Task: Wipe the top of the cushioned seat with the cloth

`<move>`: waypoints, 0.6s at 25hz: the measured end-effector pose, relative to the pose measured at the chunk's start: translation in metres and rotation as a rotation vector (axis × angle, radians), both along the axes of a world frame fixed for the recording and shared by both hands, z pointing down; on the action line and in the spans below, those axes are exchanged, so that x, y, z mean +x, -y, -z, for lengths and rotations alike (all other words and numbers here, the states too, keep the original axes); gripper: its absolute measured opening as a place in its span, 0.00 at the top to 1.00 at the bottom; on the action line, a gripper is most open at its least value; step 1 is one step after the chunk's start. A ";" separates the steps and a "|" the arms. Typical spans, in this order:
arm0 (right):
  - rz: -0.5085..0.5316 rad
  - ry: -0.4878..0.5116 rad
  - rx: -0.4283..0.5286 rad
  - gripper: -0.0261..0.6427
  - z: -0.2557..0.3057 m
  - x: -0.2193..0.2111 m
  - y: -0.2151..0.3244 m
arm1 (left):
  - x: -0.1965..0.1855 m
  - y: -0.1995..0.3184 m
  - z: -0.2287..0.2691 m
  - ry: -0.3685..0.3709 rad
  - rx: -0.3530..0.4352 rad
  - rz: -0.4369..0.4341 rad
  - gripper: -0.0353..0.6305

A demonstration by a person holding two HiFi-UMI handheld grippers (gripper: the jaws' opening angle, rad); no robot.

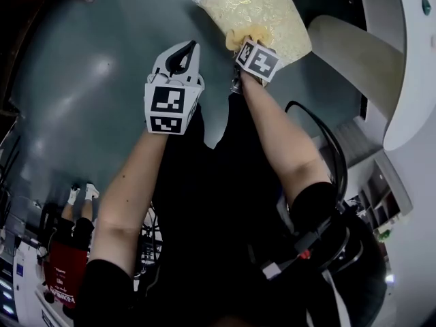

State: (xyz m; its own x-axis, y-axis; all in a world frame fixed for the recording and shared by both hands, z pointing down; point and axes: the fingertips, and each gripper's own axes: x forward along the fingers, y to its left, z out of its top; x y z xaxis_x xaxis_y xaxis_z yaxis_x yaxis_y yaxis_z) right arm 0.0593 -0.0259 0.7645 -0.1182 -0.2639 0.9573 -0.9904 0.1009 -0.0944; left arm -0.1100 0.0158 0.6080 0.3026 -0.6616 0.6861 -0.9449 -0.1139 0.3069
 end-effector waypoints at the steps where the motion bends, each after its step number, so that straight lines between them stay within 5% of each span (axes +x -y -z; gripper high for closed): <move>1: 0.005 0.002 -0.006 0.87 0.000 -0.003 -0.003 | -0.002 0.000 0.000 0.002 0.001 0.008 0.94; 10: 0.125 0.110 -0.170 0.87 0.009 -0.025 -0.018 | 0.002 0.012 0.003 0.007 0.002 0.054 0.94; 15: 0.332 0.082 0.072 0.87 0.051 0.000 0.052 | 0.021 0.038 0.004 0.020 0.014 0.072 0.94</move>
State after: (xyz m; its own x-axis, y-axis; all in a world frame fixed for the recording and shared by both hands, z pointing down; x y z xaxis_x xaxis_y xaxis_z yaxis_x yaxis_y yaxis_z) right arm 0.0590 -0.0775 0.7139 -0.2845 -0.2643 0.9215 -0.8918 0.4256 -0.1533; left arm -0.0887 -0.0224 0.6035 0.2402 -0.6908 0.6820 -0.9567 -0.0494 0.2869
